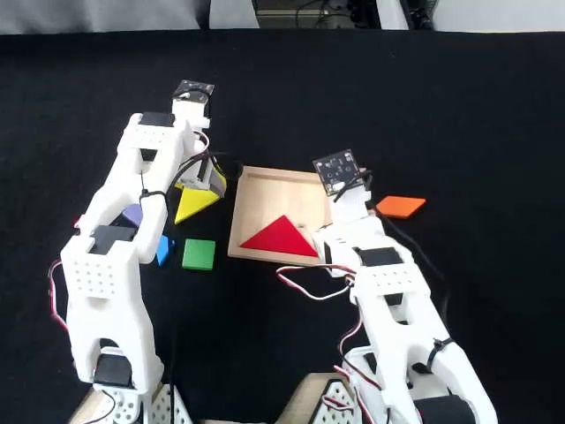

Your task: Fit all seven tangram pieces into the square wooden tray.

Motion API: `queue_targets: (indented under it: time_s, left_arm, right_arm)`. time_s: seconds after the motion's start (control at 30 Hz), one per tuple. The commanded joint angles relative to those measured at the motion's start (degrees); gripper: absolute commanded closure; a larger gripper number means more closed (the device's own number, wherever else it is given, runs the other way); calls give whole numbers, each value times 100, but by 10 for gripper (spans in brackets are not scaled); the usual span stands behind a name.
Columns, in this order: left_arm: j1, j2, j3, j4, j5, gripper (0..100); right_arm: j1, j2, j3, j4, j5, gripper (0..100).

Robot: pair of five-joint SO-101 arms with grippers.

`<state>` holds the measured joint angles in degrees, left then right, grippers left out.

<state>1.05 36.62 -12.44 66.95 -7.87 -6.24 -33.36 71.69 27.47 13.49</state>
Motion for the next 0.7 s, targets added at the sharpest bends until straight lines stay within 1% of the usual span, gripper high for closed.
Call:
queue_targets:
  time_s: [0.0, 0.13, 0.23, 0.33, 0.5, 0.67]
  left_arm:
    - [57, -176, 119, -44, -70, 749]
    - [-13, -264, 57, -26, -79, 749]
    - [13, -571, 207, 70, -352, 754]
    - [84, -905, 365, 167, -475, 754]
    - [268, -1204, 831, 123, -475, 750]
    - [277, -1257, 725, 114, -404, 749]
  right_arm:
    - [-79, -189, -31, -97, 44, 987]
    - [-79, -189, -31, -97, 44, 987]
    - [-79, -189, -31, -97, 44, 987]
    - [-79, -189, -31, -97, 44, 987]
    - [-79, -189, -31, -97, 53, 987]
    - [-79, -189, -31, -97, 53, 987]
